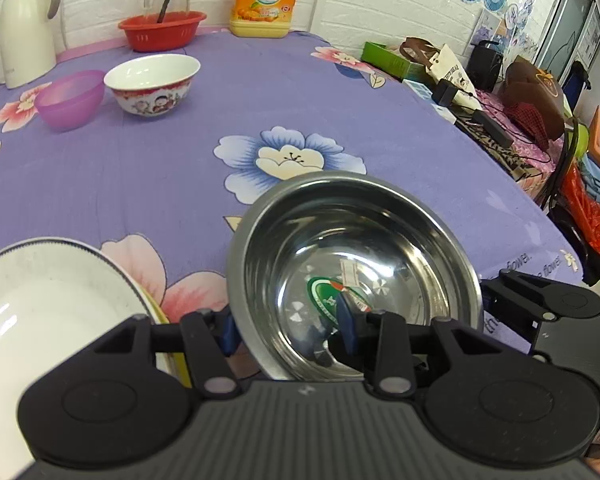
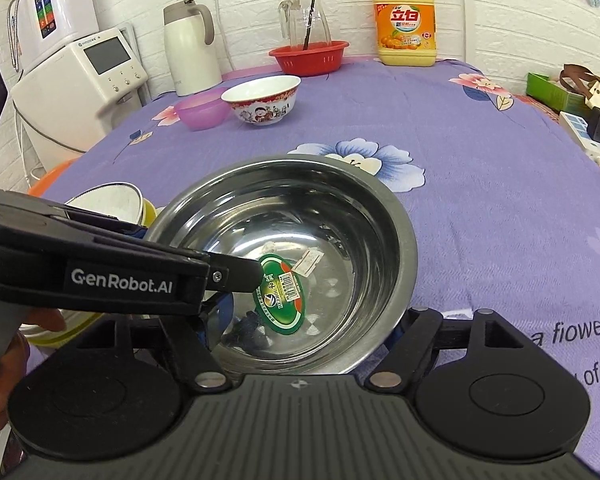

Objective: Organize plates and bowls

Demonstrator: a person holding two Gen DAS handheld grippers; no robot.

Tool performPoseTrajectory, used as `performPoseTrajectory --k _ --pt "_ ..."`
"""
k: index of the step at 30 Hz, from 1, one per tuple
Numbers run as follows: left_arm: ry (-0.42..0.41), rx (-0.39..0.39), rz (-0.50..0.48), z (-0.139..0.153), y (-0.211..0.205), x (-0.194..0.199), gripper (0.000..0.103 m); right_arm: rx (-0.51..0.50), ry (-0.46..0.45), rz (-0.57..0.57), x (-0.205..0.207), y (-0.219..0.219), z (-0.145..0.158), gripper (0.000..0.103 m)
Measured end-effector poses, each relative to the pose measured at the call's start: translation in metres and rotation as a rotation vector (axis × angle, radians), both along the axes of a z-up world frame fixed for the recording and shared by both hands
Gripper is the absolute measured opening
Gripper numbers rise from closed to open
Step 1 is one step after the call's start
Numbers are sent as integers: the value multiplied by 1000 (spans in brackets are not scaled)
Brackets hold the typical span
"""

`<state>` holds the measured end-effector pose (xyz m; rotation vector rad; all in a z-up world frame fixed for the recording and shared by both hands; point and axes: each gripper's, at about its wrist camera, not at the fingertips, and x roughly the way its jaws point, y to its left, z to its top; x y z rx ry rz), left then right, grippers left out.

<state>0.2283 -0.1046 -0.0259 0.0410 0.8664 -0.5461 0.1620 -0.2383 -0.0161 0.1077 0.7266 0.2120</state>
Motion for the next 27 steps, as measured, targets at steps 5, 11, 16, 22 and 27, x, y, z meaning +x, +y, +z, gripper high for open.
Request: performPoseTrajectory --k 5,11,16,22,27 --pt "-17 5 32 -1 -5 12 35 11 -7 -6 10 -3 -3 103" --pt "-46 26 4 -4 -9 10 44 9 -5 13 9 -6 -4 103" --pt "-40 -17 15 0 -6 14 71 26 -9 -15 1 -17 4 103" --pt "-107 -46 102 34 23 28 78 49 -114 -80 -7 -36 33 103" --pt "-124 -78 206 54 58 56 79 84 -119 -61 25 -42 53 103"
